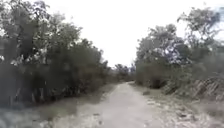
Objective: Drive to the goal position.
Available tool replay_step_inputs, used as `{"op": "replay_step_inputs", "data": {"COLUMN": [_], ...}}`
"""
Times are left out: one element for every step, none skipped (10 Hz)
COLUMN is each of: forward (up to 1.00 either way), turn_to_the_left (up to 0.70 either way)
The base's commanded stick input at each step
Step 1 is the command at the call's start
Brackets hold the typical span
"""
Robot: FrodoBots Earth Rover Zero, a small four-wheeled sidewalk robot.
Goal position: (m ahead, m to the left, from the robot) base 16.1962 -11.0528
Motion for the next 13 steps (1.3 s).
{"op": "replay_step_inputs", "data": {"forward": [0.85,0.85,0.85,0.85,0.85,0.85,0.85,0.85,0.85,0.85,0.85,0.85,0.85], "turn_to_the_left": [0.00,0.00,0.00,0.00,0.00,0.00,0.00,0.00,0.00,0.00,0.00,0.00,0.00]}}
